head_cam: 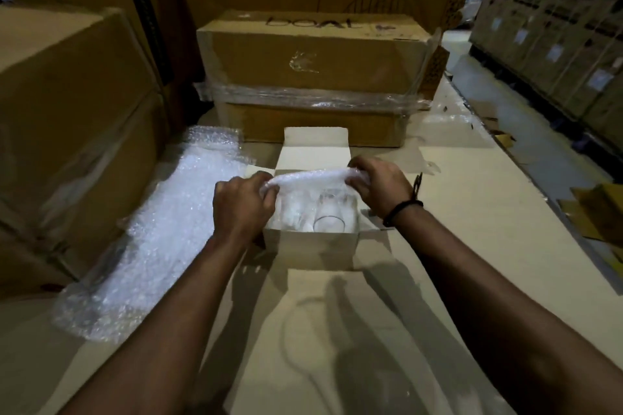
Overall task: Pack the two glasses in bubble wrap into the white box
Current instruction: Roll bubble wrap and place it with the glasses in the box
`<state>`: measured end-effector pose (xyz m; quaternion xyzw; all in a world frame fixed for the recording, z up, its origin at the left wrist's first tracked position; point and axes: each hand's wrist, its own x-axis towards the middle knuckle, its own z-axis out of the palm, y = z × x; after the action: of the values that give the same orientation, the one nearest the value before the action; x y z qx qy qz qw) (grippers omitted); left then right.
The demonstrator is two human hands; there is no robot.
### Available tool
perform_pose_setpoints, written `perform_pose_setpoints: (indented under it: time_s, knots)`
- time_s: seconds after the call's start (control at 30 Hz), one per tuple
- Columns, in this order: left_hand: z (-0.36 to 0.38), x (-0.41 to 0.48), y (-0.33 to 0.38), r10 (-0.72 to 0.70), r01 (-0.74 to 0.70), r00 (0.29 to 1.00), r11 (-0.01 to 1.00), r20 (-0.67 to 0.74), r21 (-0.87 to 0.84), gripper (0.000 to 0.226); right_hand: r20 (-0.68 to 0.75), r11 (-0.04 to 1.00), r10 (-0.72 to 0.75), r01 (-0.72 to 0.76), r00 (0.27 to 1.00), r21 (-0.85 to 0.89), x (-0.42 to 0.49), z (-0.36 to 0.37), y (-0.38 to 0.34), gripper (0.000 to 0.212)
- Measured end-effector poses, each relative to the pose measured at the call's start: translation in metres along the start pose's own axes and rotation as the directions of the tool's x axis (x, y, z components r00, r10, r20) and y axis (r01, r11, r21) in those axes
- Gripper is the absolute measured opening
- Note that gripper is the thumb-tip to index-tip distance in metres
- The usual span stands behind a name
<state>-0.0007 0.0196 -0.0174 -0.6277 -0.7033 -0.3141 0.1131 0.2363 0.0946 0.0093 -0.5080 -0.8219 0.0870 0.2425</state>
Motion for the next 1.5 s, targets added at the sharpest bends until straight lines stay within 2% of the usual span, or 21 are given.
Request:
perform_pose_setpoints:
  time_s: [0.07,0.17,0.3,0.47,0.6,0.67,0.73,0.83,0.9,1.0,1.17,1.27,1.33,1.37,1.5]
  knots:
    - [0.012,0.021,-0.01,0.007,-0.012,0.999,0.996,0.05,0.089,0.026,-0.013,0.988,0.068,-0.07,0.998,-0.141,0.023,0.011,-0.004,0.031]
    - [0.029,0.043,-0.019,0.021,-0.043,0.989,0.988,0.148,0.149,0.024,-0.008,0.97,0.111,-0.11,0.994,-0.215,0.046,0.027,-0.002,0.03]
    - [0.047,0.06,-0.022,0.14,-0.173,0.963,0.976,0.228,0.131,0.031,0.035,0.915,0.069,-0.049,0.997,-0.401,0.061,0.046,0.009,0.024]
    - [0.062,0.078,-0.03,0.328,-0.447,0.847,0.866,0.419,0.225,0.025,0.122,0.859,0.01,0.054,0.992,-0.51,0.064,0.062,0.014,0.024]
    - [0.064,0.084,-0.026,0.308,-0.524,0.745,0.819,0.591,0.234,0.035,0.19,0.83,-0.012,0.115,0.982,-0.545,0.066,0.066,0.014,0.024]
    - [0.062,0.084,-0.026,0.291,-0.512,0.735,0.83,0.613,0.22,0.041,0.213,0.86,0.012,0.099,0.977,-0.501,0.067,0.064,0.015,0.03]
    - [0.056,0.083,-0.027,0.299,-0.469,0.762,0.867,0.574,0.171,0.047,0.195,0.915,0.024,0.057,0.98,-0.399,0.068,0.058,0.017,0.035]
    - [0.049,0.079,-0.025,0.355,-0.463,0.782,0.881,0.513,0.095,0.057,0.165,0.93,-0.039,0.096,0.986,-0.356,0.062,0.051,0.018,0.03]
    - [0.049,0.078,-0.024,0.35,-0.47,0.762,0.878,0.546,0.094,0.061,0.274,0.877,-0.067,0.187,0.96,-0.442,0.056,0.049,0.017,0.03]
    - [0.055,0.077,-0.023,0.258,-0.462,0.708,0.873,0.657,0.155,0.051,0.437,0.808,-0.021,0.273,0.899,-0.522,0.055,0.053,0.016,0.037]
    - [0.056,0.074,-0.013,0.183,-0.471,0.663,0.856,0.726,0.215,0.05,0.529,0.793,0.058,0.283,0.846,-0.54,0.059,0.057,0.008,0.039]
    - [0.048,0.076,-0.014,0.183,-0.391,0.738,0.9,0.65,0.191,0.056,0.502,0.79,0.023,0.292,0.864,-0.539,0.062,0.051,0.004,0.043]
    - [0.045,0.075,-0.018,0.201,-0.386,0.796,0.895,0.571,0.223,0.054,0.457,0.803,-0.05,0.307,0.888,-0.51,0.065,0.049,0.001,0.05]
    - [0.044,0.074,-0.019,0.201,-0.391,0.8,0.89,0.566,0.236,0.051,0.46,0.808,-0.072,0.322,0.885,-0.494,0.067,0.049,-0.002,0.053]
    - [0.052,0.07,-0.013,0.119,-0.386,0.714,0.889,0.69,0.246,0.047,0.565,0.804,-0.079,0.387,0.821,-0.451,0.073,0.065,-0.016,0.055]
